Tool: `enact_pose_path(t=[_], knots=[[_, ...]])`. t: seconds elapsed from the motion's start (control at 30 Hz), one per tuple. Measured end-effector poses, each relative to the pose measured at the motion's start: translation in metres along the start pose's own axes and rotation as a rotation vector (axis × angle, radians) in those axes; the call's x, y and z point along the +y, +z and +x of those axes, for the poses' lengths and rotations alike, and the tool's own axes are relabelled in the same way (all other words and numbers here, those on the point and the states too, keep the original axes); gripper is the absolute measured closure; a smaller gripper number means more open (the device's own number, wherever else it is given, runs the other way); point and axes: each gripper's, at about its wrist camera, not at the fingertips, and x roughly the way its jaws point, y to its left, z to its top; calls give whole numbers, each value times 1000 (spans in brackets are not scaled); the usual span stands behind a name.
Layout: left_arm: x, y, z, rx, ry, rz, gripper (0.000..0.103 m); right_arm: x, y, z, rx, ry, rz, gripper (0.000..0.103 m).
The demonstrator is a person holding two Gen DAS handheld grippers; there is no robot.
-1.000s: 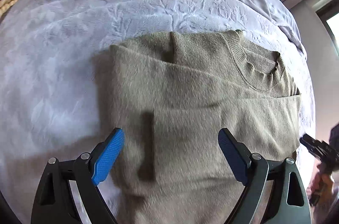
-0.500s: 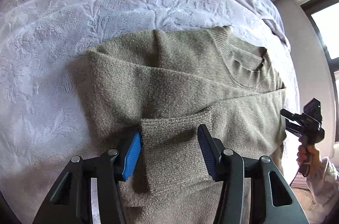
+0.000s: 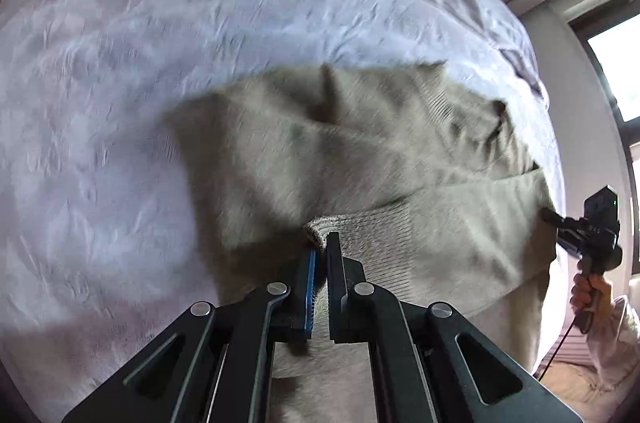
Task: Fold small clothes
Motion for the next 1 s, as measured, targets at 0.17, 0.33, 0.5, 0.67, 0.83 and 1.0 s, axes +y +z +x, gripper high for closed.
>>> enact_pose_path(t=[0.17,0.33,0.5,0.67,0.83,1.0], knots=[[1,-4,5,-7,21,-10,98,-17,-3,23,28,-159,12,82],[-5,-6,-3,-6,118,-24,98,-8,-7,15,14,-206,-1,63],[-17,-16,-5,8,203,-11,98,10,-11,1,9,-274,-49,53],[-30,-30,-3,31,241,15,97,28,-25,-11,-4,-271,-57,46],[-38,-41,-9,31,268,9,97,44,-49,-15,16,-258,-63,46],[-45,-52,-20,15,324,4,4,60,-76,-13,49,-237,-67,45]])
